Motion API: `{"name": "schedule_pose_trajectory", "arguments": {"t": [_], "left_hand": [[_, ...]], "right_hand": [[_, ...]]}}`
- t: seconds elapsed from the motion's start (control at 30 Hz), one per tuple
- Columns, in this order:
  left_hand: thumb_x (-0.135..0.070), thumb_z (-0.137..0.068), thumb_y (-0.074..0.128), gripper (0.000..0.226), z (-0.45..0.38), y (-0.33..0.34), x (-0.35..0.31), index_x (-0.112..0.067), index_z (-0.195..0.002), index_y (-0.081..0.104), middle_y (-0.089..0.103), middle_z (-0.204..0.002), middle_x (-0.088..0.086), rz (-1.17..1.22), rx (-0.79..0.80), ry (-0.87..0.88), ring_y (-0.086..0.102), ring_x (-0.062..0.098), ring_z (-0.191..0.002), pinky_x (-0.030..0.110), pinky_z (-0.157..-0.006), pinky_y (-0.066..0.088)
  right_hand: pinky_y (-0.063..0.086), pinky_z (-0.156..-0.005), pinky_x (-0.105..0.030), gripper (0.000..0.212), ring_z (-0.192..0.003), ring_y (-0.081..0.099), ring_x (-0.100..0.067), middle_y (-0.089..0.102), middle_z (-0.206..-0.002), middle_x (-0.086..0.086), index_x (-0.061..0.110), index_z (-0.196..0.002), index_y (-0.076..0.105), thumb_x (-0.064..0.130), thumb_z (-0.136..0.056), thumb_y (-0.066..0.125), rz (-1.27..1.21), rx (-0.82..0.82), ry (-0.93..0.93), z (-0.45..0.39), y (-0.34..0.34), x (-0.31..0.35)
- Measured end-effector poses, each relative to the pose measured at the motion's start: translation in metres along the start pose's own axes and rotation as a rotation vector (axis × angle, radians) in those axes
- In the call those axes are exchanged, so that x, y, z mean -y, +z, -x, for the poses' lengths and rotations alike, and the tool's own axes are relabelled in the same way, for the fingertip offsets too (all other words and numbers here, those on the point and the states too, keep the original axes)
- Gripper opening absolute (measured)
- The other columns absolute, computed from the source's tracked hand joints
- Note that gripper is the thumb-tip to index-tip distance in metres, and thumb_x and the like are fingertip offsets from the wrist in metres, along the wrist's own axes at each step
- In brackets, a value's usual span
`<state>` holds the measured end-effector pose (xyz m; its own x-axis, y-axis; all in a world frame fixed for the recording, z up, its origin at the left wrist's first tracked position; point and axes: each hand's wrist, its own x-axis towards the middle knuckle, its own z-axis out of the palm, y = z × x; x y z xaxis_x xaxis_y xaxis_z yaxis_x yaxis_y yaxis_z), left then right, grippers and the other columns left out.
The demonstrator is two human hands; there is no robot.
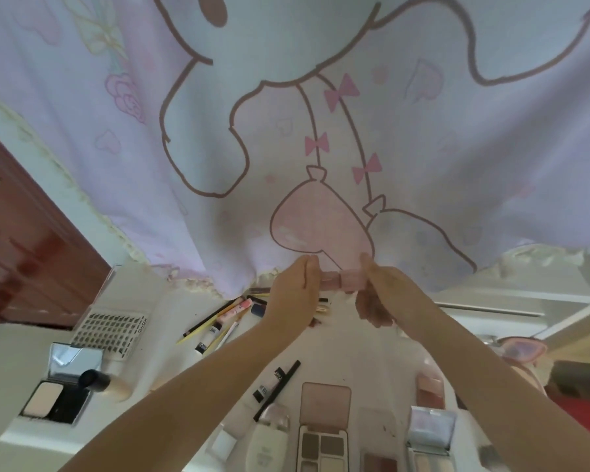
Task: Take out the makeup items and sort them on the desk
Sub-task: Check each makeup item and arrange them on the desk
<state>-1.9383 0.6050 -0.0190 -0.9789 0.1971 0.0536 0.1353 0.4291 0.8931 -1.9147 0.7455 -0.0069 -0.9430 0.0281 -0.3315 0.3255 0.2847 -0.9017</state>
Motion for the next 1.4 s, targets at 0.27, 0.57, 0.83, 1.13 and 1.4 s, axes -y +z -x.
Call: {"name": "schedule_pose_trajectory", "arguments": {"t": [0.27, 0.57, 0.83, 1.13, 1.4], "left_hand": [[-0.017, -0.100, 0.024, 0.039, -0.006, -0.001, 0.005, -0.018, -0.062, 0.031, 0.034, -0.061, -0.002, -0.036, 0.082, -0.091, 0.032, 0.009, -0.055, 0.018, -0.052, 0.029], [-0.020, -0.100, 0.024, 0.040, -0.010, -0.006, -0.011, -0.024, -0.062, 0.033, 0.037, -0.063, -0.004, -0.092, 0.069, 0.012, 0.039, 0.011, -0.061, 0.024, -0.062, 0.034], [-0.025, -0.101, 0.025, 0.038, -0.014, -0.007, -0.011, -0.025, -0.065, 0.037, 0.040, -0.064, -0.006, -0.067, 0.123, 0.028, 0.039, 0.005, -0.058, 0.017, -0.056, 0.033], [-0.031, -0.096, 0.040, 0.024, -0.019, -0.015, -0.008, -0.018, -0.078, 0.049, 0.047, -0.059, -0.004, -0.014, 0.394, -0.019, 0.041, 0.000, -0.041, 0.008, -0.043, 0.035], [-0.036, -0.087, 0.057, 0.016, -0.026, -0.017, -0.002, -0.020, -0.085, 0.057, 0.059, -0.069, -0.007, 0.000, 0.506, -0.063, 0.056, -0.007, -0.045, 0.007, -0.051, 0.046]], "right_hand": [[0.049, -0.066, -0.015, 0.029, -0.067, 0.058, 0.002, 0.060, -0.084, 0.010, 0.030, -0.085, 0.056, 0.001, -0.085, 0.057, 0.161, 0.024, -0.392, 0.005, -0.008, -0.010], [0.045, -0.047, -0.018, 0.016, -0.046, 0.054, -0.007, 0.060, -0.060, 0.002, 0.015, -0.076, 0.060, 0.012, -0.090, 0.053, -0.017, 0.064, -0.228, 0.006, -0.012, 0.006], [0.048, -0.043, -0.021, 0.015, -0.046, 0.057, -0.012, 0.063, -0.066, 0.000, 0.014, -0.092, 0.058, 0.024, -0.093, 0.046, -0.109, 0.032, -0.183, 0.009, -0.011, 0.004], [0.053, -0.057, -0.017, 0.040, -0.059, 0.065, -0.008, 0.068, -0.071, 0.003, 0.013, -0.088, 0.058, -0.024, -0.079, 0.045, -0.235, 0.072, -0.258, 0.008, -0.026, -0.006], [0.045, -0.043, -0.018, 0.016, -0.041, 0.053, -0.008, 0.061, -0.056, 0.001, 0.012, -0.077, 0.061, 0.016, -0.090, 0.053, 0.010, 0.012, -0.156, 0.005, -0.033, -0.001]]}}
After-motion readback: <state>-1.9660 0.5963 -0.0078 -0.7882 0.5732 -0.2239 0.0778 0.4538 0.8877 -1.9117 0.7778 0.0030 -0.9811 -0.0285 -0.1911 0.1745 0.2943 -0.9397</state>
